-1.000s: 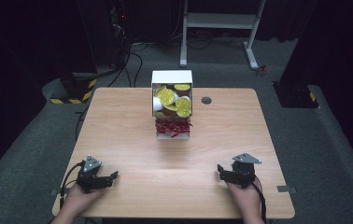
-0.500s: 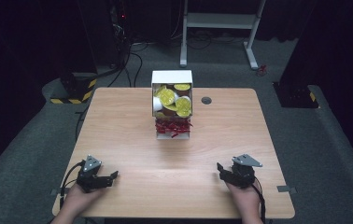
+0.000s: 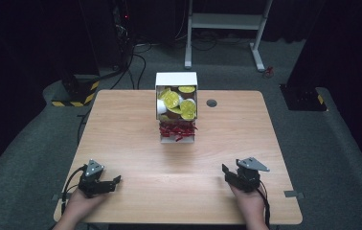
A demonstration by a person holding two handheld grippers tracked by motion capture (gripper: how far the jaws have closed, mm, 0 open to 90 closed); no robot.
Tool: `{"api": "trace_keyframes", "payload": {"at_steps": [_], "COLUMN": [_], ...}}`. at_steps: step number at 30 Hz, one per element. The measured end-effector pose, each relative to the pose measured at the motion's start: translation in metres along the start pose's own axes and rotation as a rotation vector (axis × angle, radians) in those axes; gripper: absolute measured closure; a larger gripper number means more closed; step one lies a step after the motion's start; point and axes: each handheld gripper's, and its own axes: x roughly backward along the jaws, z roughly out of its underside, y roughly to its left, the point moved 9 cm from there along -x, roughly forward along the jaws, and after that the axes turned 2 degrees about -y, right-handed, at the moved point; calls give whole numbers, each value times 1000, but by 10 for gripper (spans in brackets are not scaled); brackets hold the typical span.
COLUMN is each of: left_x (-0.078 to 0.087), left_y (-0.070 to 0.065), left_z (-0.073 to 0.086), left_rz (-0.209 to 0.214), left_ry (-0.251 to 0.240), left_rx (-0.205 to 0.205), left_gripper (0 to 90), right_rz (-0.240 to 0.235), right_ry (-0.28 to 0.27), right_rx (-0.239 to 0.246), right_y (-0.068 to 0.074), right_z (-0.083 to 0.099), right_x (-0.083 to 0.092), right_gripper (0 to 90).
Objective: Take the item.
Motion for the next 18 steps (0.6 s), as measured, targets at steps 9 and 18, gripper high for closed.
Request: {"api": "trace_keyframes", "payload": {"at_steps": [9, 18], "left_x": [-1, -1], "left_y": [1, 0], "left_z": [-1, -1], "left_rz": [5, -3], "left_ry": [0, 1], "left_rx": [1, 1], "left_gripper": [161, 164], "right_rz": [-10, -36], "right_ry": [4, -22], "right_rx": [34, 58], "right_y": [10, 19], "right_z": [0, -9], "right_x": [-2, -4], "right_gripper": [368, 365]}}
